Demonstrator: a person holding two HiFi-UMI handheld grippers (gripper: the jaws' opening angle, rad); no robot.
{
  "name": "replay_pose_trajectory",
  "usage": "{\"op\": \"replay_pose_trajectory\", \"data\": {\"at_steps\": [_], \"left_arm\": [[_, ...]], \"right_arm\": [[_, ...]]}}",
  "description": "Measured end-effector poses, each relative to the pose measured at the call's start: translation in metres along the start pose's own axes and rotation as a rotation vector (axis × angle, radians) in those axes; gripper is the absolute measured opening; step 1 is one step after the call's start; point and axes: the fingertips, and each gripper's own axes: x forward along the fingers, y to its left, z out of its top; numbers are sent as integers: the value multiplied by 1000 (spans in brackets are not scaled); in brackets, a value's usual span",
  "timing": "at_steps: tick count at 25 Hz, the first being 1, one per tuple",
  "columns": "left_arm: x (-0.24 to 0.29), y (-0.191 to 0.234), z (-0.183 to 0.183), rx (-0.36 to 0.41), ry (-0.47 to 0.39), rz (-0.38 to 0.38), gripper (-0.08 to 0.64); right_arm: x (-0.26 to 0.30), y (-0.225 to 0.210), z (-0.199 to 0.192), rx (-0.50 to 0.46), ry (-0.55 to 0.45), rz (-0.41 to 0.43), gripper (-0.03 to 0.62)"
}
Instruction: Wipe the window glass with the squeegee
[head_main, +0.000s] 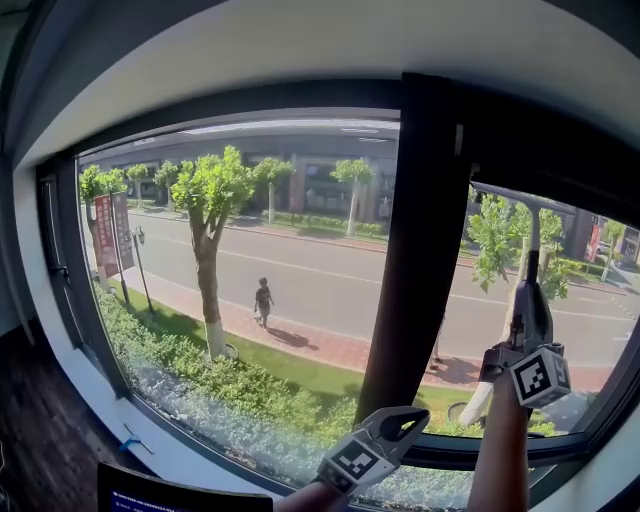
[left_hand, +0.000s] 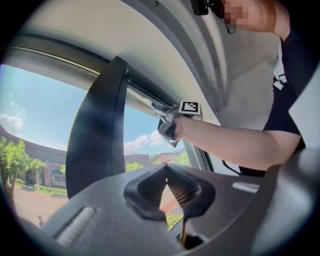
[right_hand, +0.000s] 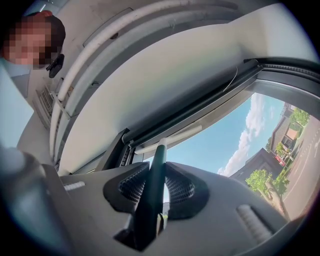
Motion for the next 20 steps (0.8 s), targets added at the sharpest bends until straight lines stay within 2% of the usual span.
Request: {"op": "replay_pose_trajectory", "data": {"at_steps": [20], "left_arm": [[-4,7,-1,8,9,19,3]], "right_arm": [[15,-9,-8,-80,18,-29,101]]}}
